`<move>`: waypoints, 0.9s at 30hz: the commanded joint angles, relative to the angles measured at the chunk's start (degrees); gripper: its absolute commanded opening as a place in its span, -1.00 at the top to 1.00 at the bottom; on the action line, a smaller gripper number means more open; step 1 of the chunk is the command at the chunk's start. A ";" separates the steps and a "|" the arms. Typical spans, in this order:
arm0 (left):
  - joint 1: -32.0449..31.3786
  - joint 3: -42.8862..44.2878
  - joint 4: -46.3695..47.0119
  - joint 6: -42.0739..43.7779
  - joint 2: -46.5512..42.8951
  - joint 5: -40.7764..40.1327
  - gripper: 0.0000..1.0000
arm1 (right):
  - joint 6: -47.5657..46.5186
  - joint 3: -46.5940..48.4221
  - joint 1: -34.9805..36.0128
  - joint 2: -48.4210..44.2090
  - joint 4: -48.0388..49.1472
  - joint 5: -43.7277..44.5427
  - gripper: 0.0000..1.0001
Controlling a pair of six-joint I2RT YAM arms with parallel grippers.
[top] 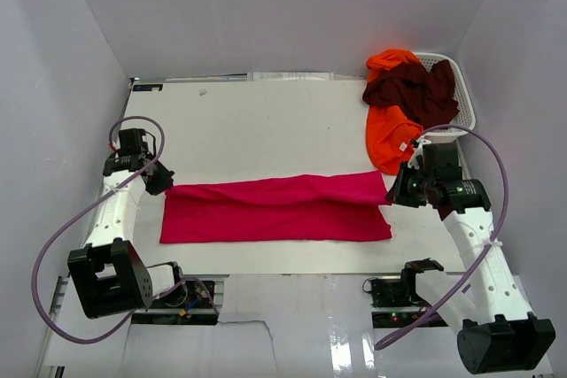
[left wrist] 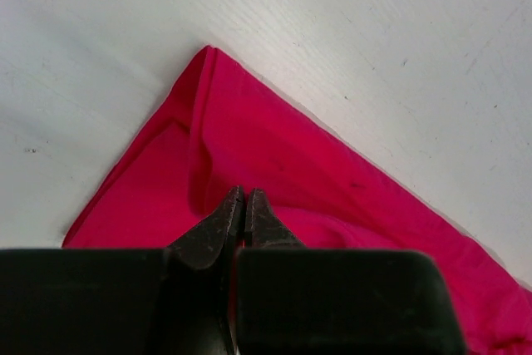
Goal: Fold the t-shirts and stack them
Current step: Fold the other side of the tshirt into a rectangle
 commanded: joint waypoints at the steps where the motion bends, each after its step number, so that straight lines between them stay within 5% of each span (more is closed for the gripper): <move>1: 0.27 -0.19 -0.49 -0.41 -2.96 1.52 1.00 | 0.77 -0.64 -0.33 -2.05 -2.03 -2.45 0.85; 22: 0.35 -1.78 -5.41 -0.41 -4.19 -1.56 1.00 | 3.67 -3.46 -0.32 -6.53 -10.64 -1.74 0.85; 27: 0.35 -1.60 -6.99 0.12 -3.57 -1.64 0.94 | 4.29 -3.89 -0.32 -6.53 -12.05 -2.27 0.70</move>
